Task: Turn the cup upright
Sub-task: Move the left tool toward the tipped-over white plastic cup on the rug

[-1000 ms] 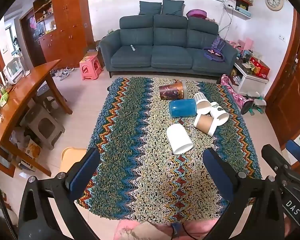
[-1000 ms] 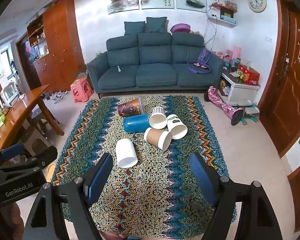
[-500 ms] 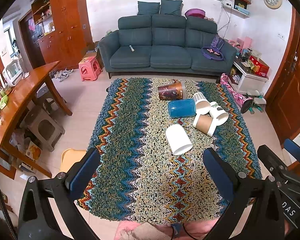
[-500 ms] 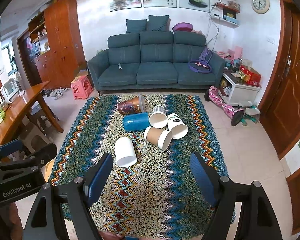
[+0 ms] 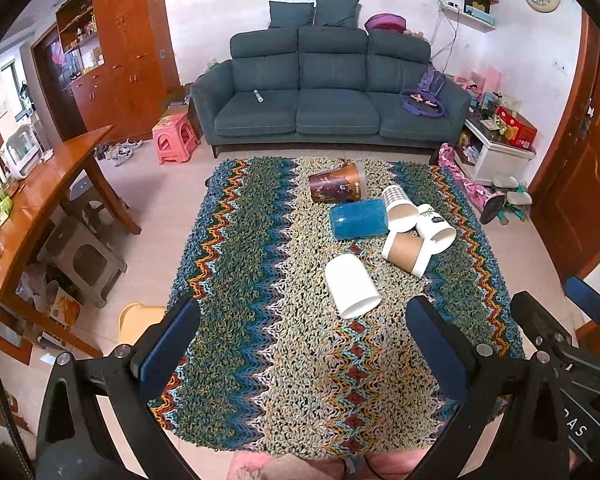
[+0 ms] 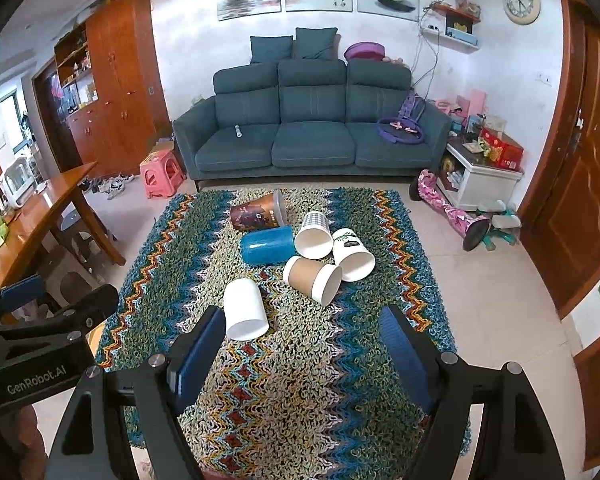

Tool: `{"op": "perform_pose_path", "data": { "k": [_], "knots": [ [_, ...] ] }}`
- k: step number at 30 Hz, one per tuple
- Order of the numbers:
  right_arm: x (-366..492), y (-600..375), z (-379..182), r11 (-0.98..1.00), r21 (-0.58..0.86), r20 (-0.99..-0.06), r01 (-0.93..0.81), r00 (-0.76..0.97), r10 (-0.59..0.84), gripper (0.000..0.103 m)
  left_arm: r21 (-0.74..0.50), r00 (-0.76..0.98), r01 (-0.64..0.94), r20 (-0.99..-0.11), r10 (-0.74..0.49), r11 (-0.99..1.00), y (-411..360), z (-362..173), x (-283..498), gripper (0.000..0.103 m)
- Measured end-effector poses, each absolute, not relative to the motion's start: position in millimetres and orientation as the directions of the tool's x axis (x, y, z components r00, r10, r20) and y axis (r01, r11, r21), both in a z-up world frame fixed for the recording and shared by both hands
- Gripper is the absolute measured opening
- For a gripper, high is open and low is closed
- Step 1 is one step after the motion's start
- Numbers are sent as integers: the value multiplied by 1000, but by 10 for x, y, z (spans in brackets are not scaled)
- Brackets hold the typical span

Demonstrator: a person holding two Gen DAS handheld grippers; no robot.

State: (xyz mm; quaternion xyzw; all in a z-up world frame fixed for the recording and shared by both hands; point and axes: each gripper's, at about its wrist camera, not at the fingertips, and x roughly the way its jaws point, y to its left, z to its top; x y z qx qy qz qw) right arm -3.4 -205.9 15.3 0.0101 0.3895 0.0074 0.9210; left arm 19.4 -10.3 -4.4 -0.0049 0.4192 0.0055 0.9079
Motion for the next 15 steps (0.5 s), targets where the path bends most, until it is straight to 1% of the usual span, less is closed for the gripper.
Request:
{"op": "perform_pose_path", "data": {
  "k": [15],
  "knots": [
    [207,-2190,157,1000,-4,-705,23,709,-19,80,24,611,1,-792,19,1000,-265,-188,496,102]
  ]
}}
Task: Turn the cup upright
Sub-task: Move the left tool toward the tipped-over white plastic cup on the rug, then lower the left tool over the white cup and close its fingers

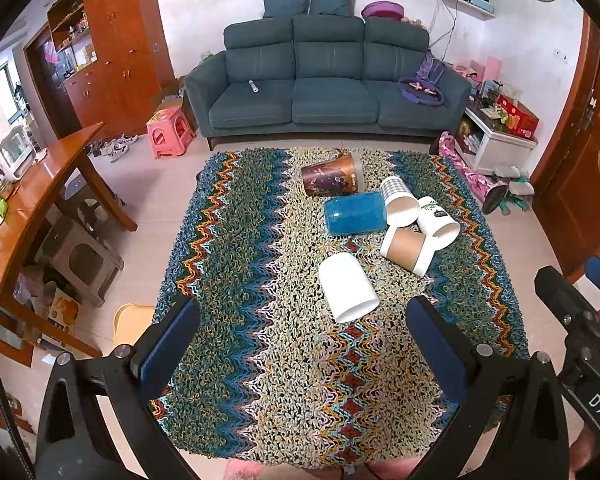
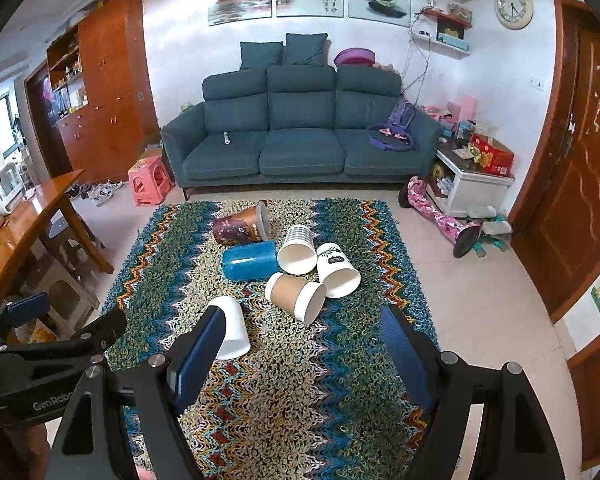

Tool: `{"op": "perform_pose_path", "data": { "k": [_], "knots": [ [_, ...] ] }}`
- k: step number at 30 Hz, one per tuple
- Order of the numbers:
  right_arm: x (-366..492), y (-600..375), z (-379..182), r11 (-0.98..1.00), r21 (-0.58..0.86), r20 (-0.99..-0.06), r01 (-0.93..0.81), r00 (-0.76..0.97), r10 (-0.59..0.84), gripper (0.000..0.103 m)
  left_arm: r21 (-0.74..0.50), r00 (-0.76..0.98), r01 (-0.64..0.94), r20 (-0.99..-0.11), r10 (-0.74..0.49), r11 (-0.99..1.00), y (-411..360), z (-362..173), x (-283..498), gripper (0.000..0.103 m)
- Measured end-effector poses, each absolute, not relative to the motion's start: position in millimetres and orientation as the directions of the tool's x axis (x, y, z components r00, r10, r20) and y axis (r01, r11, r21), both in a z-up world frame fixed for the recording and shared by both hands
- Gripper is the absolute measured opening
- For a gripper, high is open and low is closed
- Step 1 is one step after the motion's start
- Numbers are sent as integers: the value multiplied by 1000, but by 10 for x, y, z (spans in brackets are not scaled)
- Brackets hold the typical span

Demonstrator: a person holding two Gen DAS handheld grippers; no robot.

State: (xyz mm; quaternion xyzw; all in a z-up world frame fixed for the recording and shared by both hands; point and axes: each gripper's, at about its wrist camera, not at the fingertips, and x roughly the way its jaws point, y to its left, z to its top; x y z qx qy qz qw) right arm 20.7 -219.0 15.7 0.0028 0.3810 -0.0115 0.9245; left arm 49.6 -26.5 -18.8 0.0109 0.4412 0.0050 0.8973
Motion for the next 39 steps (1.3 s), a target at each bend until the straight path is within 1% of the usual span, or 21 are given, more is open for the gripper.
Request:
{"op": "perform_pose_path", "data": {
  "k": [8,21,25,32,39],
  "knots": [
    [392,-2278,6,999,-4,-731,36,682,-28,80,39,588,6,-809,28,999,-316,-338,685,102],
    [643,-2343,-258,999,-7,-771,48,636,-36,80,11,559,54,-829,-21,998,-399,-548,963,102],
    [700,-2383,-388,999,-4,-790,53,613,-36,80,15,547,59,-837,-20,998,-401,-638,1059,102],
    [807,-2447,-654,998,19,-828,59,560,-18,80,-7,490,36,-871,-24,999,-350,-860,1271,102],
    [911,-2472,-898,998,33,-859,52,513,1,80,-7,400,27,-916,-17,1000,-408,-1230,1509,102]
  ]
}}
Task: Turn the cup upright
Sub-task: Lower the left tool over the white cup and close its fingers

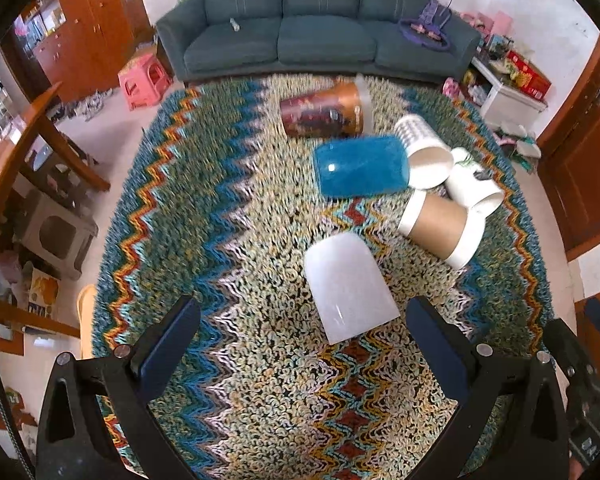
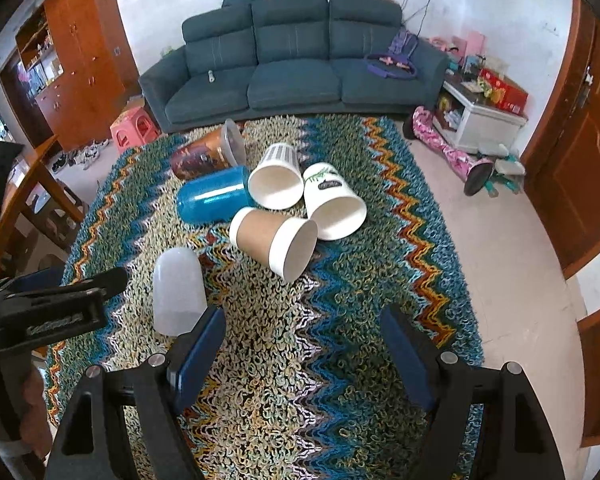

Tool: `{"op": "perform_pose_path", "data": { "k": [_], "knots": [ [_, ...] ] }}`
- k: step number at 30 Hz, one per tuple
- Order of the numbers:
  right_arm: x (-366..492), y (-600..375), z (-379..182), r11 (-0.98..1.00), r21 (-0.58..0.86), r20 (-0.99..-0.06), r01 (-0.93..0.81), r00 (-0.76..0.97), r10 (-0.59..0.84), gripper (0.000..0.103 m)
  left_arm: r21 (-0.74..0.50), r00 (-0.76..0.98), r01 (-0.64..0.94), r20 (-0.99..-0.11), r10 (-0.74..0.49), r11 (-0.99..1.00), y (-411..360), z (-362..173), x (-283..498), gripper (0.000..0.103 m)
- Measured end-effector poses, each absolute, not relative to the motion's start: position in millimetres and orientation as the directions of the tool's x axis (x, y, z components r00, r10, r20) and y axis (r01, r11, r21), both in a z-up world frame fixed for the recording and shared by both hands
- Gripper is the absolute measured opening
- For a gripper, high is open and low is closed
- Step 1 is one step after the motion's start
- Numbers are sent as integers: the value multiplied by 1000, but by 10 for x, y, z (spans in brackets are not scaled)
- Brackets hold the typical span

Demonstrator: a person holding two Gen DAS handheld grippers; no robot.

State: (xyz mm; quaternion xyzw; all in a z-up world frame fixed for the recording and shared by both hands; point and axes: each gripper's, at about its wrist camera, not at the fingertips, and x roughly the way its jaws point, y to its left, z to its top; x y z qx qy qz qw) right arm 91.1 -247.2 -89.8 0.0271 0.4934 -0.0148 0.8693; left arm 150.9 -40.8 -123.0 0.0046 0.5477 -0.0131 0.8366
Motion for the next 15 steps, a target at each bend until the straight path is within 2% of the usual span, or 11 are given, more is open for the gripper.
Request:
{"op": "perform_pose_path", "data": {
  "k": [15],
  "knots": [
    [1091,-2591,-1238,995,66,-893,76,450,25,80,-121,158,-106,-982,-104,987,-455,-2010,1856,102]
  ]
}}
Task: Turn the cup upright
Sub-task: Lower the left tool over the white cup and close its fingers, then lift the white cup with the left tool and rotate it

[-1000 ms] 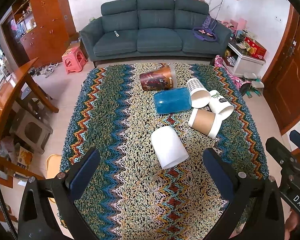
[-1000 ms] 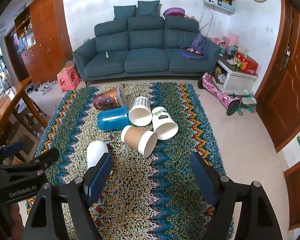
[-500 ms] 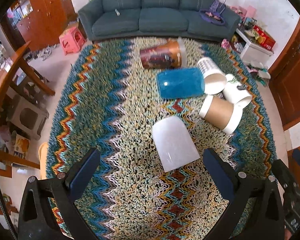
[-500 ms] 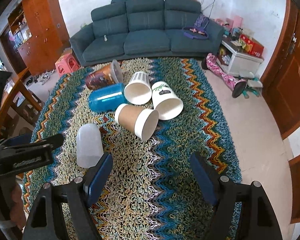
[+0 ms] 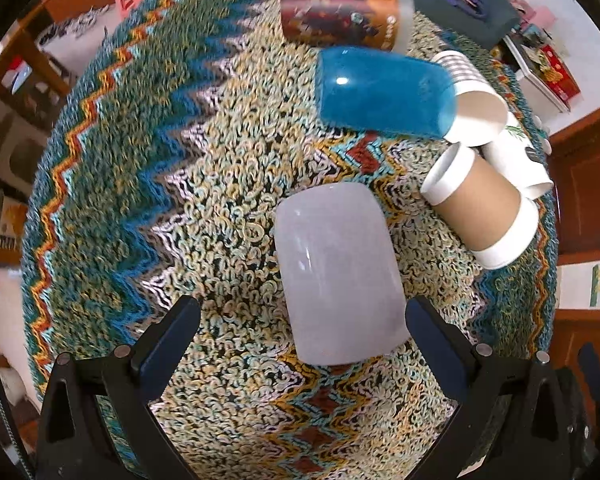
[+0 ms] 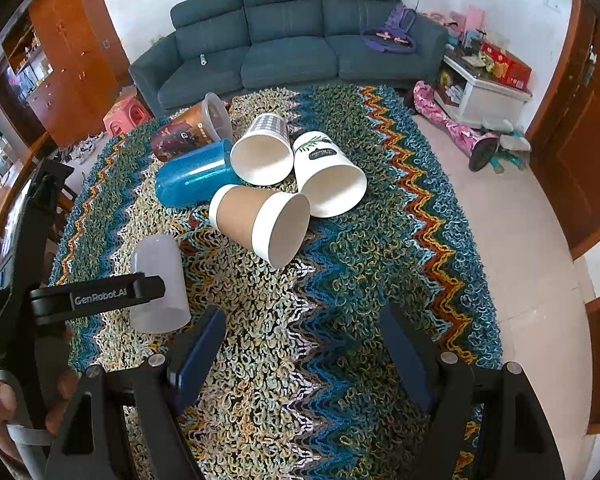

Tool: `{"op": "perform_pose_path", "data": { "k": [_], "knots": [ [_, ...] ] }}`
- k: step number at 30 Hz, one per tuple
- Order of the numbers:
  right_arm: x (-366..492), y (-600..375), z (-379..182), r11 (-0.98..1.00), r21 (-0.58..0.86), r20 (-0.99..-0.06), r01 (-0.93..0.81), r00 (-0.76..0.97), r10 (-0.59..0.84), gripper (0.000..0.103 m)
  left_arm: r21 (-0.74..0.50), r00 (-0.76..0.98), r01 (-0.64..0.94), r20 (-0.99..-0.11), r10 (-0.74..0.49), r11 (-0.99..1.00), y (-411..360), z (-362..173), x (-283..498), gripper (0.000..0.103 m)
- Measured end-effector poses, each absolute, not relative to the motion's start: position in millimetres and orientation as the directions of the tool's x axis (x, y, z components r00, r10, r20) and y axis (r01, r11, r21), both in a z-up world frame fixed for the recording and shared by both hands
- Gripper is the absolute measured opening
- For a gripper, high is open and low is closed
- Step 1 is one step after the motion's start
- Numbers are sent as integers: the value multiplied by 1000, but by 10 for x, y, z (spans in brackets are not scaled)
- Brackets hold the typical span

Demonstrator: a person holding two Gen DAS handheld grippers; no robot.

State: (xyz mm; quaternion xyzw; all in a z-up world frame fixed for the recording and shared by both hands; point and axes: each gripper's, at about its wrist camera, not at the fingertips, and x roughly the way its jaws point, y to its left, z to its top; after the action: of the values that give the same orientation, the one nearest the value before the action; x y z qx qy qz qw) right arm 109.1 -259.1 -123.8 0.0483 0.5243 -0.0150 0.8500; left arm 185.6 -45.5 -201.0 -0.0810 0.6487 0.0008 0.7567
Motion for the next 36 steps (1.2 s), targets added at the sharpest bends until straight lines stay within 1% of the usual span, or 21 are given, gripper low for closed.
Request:
{"op": "perform_pose_path", "data": {
  "k": [7,14,16,18,19,22,23,24,31,33,36],
  "knots": [
    [1140,-2580,-1320,995,65,-901,73,433,27,80,-182,116,-173,-980,-163,968,-501,-2152,1899,102],
    [1164,-2601,-1342,995,67,-903,76,429,28,80,-210,82,-225,-977,-196,951,-586,-2284,2016,101],
    [1171,-2609,-1356,995,68,-905,77,425,29,80,-218,66,-241,-976,-208,946,-617,-2344,2043,97],
    [1180,-2617,-1373,995,66,-907,79,420,27,80,-223,44,-258,-975,-219,940,-634,-2405,2056,88],
    [1184,-2615,-1381,995,65,-908,79,419,26,80,-224,37,-264,-974,-223,938,-626,-2428,2117,86],
    [1177,-2602,-1389,995,63,-908,77,417,25,80,-200,56,-271,-980,-192,941,-626,-2399,2132,78],
    [1175,-2599,-1388,995,61,-908,75,418,24,80,-192,60,-271,-981,-183,943,-624,-2384,2128,71],
    [1170,-2591,-1387,996,59,-908,72,419,24,80,-186,66,-268,-983,-174,945,-593,-2358,2096,71],
    [1117,-2539,-1384,997,50,-908,60,419,20,80,-139,82,-162,-988,-127,977,-631,-2241,1990,71],
    [1091,-2539,-1384,997,46,-909,59,417,18,80,-113,101,-99,-990,-102,989,-645,-2161,1891,71],
    [1041,-2555,-1386,997,50,-910,60,415,20,80,-40,151,29,-988,-44,999,-705,-2003,1748,71]
  ]
}}
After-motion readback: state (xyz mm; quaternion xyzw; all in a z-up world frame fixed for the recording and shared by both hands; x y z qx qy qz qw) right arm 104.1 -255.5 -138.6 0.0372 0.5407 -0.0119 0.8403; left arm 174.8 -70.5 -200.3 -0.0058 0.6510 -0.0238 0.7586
